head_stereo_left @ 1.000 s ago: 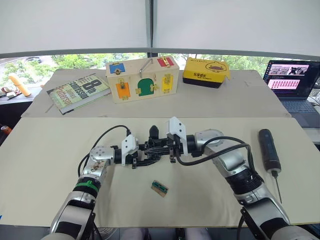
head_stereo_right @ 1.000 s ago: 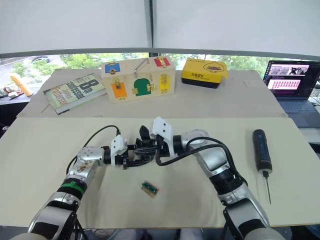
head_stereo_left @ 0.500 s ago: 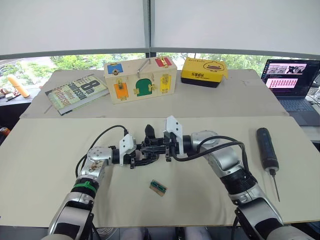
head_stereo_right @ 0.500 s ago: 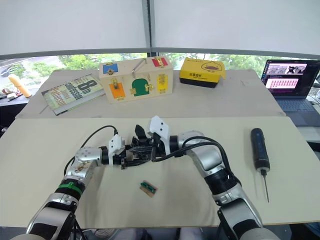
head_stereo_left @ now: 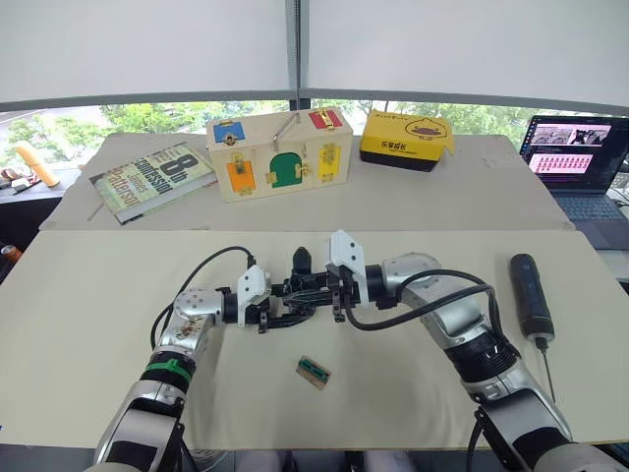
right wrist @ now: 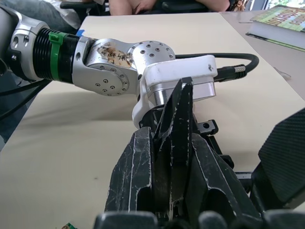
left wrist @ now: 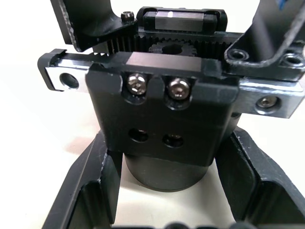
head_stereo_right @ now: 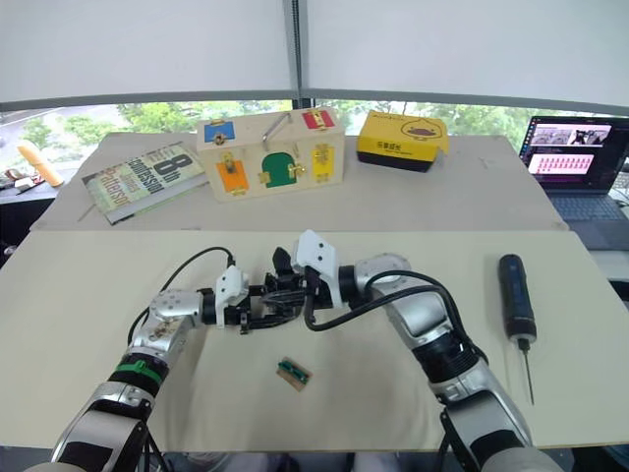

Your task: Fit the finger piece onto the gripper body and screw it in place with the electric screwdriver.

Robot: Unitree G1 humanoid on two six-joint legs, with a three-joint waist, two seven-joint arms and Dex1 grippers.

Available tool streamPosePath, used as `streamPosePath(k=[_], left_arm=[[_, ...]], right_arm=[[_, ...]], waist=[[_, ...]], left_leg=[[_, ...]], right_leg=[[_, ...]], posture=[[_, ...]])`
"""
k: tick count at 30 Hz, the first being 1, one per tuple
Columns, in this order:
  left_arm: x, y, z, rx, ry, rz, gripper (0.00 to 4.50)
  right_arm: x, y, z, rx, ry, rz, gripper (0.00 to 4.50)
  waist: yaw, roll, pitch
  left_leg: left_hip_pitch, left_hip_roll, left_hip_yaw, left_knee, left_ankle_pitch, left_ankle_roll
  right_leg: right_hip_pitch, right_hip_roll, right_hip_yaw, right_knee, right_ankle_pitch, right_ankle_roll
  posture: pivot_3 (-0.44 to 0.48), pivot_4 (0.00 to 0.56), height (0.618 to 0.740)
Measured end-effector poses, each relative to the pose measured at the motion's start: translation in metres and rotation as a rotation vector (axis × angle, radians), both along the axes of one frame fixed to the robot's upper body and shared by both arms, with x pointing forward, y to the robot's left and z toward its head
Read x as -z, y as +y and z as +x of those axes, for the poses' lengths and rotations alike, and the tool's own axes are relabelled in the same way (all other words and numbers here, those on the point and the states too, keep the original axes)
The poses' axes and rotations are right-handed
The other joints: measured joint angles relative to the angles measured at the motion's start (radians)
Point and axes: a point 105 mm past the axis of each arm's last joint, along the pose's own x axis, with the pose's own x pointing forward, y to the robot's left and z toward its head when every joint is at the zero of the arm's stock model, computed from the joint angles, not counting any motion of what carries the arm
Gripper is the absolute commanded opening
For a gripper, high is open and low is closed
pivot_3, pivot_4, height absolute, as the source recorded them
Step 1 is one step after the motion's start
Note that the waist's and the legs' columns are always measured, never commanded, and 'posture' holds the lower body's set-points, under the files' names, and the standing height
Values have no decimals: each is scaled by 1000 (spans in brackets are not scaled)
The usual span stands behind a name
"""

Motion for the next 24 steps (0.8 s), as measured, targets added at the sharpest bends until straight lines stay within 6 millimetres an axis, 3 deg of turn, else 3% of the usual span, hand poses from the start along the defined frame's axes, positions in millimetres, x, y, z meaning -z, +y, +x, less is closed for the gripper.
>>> streamPosePath(k=[24], left_arm=[[-2,-1,-3,6,11,11,2302]], right_arm=[[-4,-1,0,12,79,122,396]], waist=[[-3,0,1]], left_leg=[[-6,0,0,0,0,0]], right_leg=[[-4,4,-1,-1,0,0]], posture=[[0,150,740]])
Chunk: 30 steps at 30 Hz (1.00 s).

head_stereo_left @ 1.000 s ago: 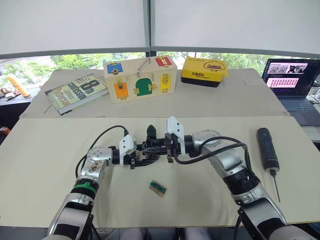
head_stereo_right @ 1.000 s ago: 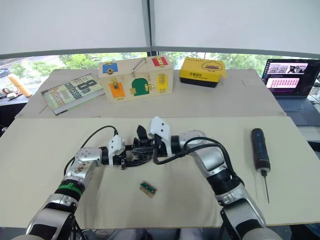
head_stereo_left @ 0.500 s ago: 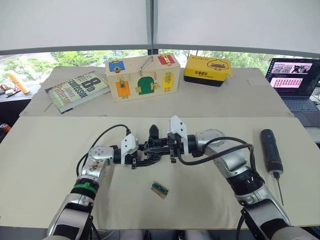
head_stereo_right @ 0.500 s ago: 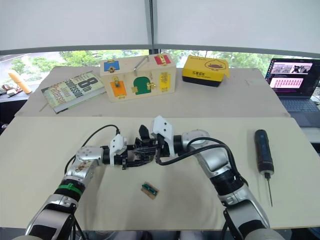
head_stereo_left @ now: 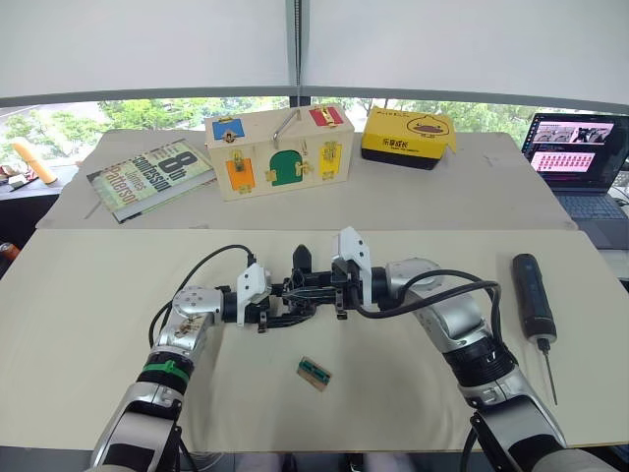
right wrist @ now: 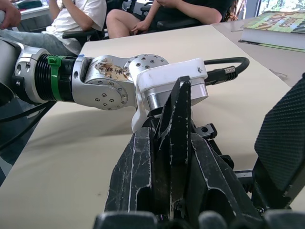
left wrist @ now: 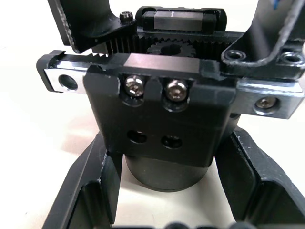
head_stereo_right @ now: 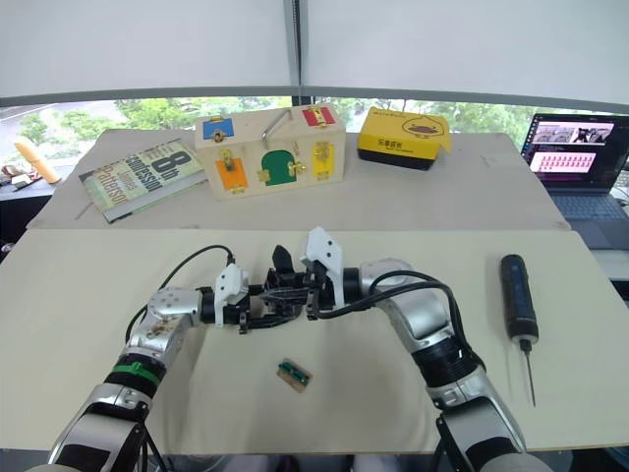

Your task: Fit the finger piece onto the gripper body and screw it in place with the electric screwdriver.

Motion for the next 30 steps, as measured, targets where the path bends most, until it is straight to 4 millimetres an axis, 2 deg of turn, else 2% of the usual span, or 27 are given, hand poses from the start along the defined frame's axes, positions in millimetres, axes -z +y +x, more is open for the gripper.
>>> streamPosePath(k=[30], left_arm=[[2,0,-1,-13,-3,0,2302]], right_arm=[[4,3,-3,11,-22,-73,396]], waist=[[1,0,0]], left_leg=[[4,0,1,0,0,0]], right_leg=[[2,6,2,0,0,0]], posture=[[0,150,740]])
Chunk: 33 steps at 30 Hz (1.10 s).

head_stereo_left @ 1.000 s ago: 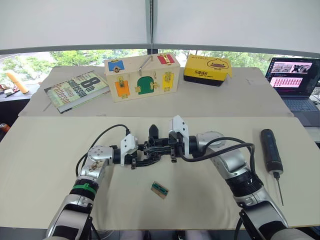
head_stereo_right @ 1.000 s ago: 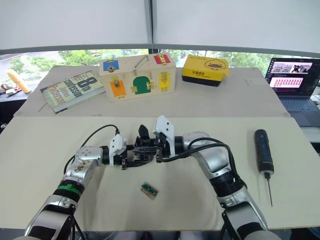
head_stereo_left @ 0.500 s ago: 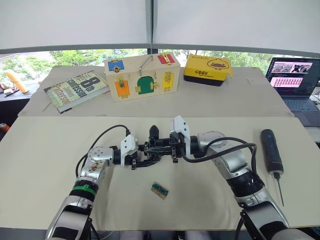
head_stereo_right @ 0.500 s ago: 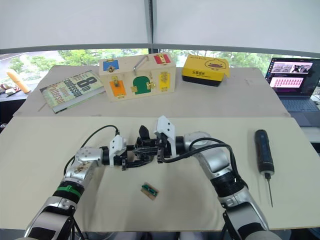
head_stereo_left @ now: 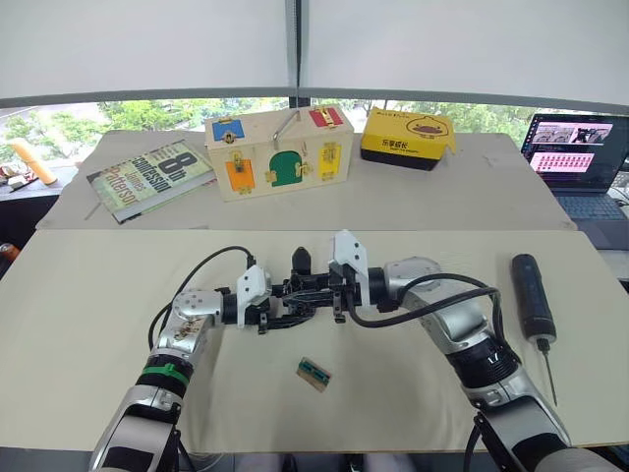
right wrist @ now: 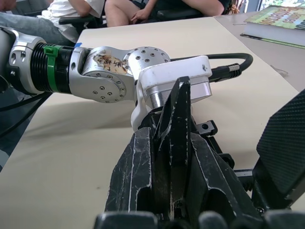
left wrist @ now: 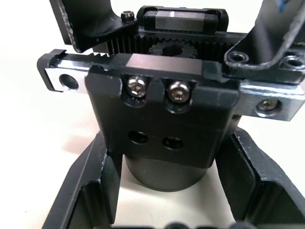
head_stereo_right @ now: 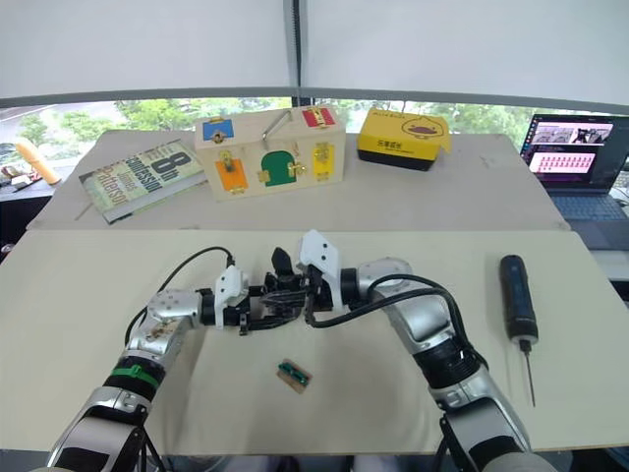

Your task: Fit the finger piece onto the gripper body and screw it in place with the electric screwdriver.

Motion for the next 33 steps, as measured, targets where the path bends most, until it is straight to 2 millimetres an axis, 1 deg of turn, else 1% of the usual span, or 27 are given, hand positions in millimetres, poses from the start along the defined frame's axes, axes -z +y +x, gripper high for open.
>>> streamPosePath(k=[4,9,19,21,22,25,29,30,33], left_arm=[[1,0,0,-2,3,1,2302],[1,0,1,-7,4,2,2302],[1,0,1,-7,2,2,2302],[1,0,1,-7,2,2,2302],[1,0,1,-7,1,2,2302],[1,0,0,-1,2,2,2302],[0,0,1,0,-2,2,2302],[0,1,1,-1,-2,2,2302],[0,1,1,-3,-2,1,2302]], right_arm=[[3,0,1,7,14,-7,396],[4,-1,2,8,17,-13,396],[-2,0,2,-8,-6,-25,396],[-2,0,2,-11,-7,-23,1446],[0,-1,1,-15,-3,-31,1726],[11,-5,-3,-28,31,-46,2830],[3,-5,-6,-53,1,-22,4258],[1,-5,-7,-59,-7,-17,4449],[-6,-6,-9,-78,-35,7,4449]], waist=[[0,0,0],[0,0,-1],[0,0,-1],[0,0,-1],[0,0,-1],[1,0,0],[2,0,0],[2,0,0],[1,0,0]], left_leg=[[2,0,0,-1,0,0],[4,0,0,-1,0,0],[3,0,0,-1,0,0],[3,0,0,-1,0,0],[3,0,0,-1,0,0],[-1,0,0,-1,0,0],[-2,-1,0,0,0,0],[-2,-1,0,0,0,0],[-2,-1,0,0,0,0]], right_leg=[[2,-5,1,0,0,0],[3,-6,1,0,0,0],[2,-6,0,0,0,0],[2,-6,0,0,0,0],[2,-6,0,0,0,0],[-1,-6,0,0,0,0],[-2,-3,-1,0,0,0],[-2,0,-1,0,0,0],[-1,0,-1,0,0,0]], posture=[[0,150,740],[0,150,740],[0,150,740],[0,150,740],[0,150,740],[0,150,740],[0,150,740],[0,150,740],[0,150,740]])
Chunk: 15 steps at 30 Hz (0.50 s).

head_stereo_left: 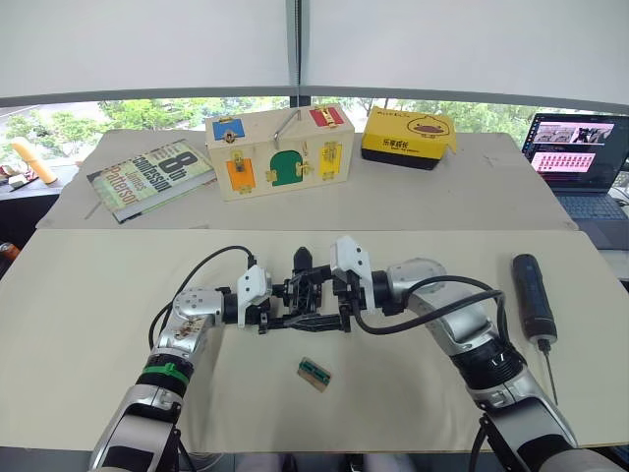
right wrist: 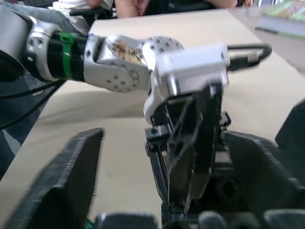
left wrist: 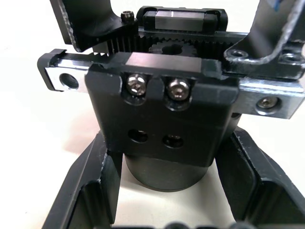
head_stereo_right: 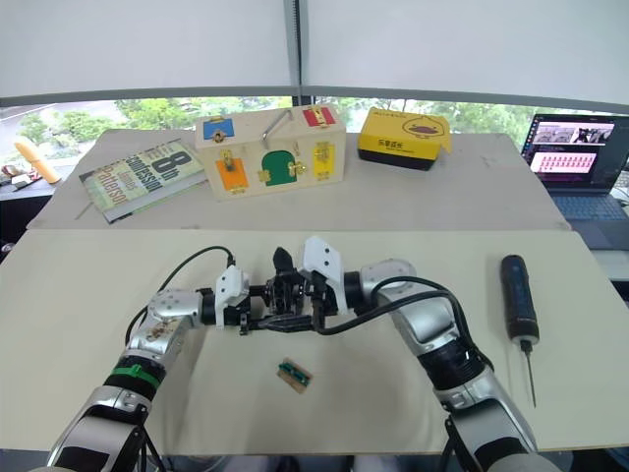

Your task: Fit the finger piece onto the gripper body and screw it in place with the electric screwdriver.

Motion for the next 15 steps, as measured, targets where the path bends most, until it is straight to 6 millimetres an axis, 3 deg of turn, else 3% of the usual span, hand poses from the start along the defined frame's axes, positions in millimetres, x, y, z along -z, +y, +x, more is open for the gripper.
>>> streamPosePath(k=[3,6,8,15], left_arm=[[0,0,0,-3,-3,-1,2302],[1,2,2,-22,3,-6,3774],[2,2,3,-36,1,-4,4404],[0,15,2,-61,-36,18,4404]], right_arm=[[-5,1,0,-5,-26,37,4449],[-16,2,-1,-16,-58,103,4500],[-27,3,-5,-54,-64,176,4500],[-50,-10,-20,-137,-110,264,4500]], waist=[[0,0,0],[0,0,0],[1,0,0],[-4,0,0]], left_leg=[[0,0,0,0,0,0],[0,0,0,0,0,0],[0,0,0,0,0,0],[1,2,0,0,0,0]], right_leg=[[0,0,0,0,0,0],[0,0,0,0,0,0],[0,0,0,0,0,0],[0,-2,1,0,0,0]], posture=[[0,150,740],[0,150,740],[0,150,740],[0,150,740]])
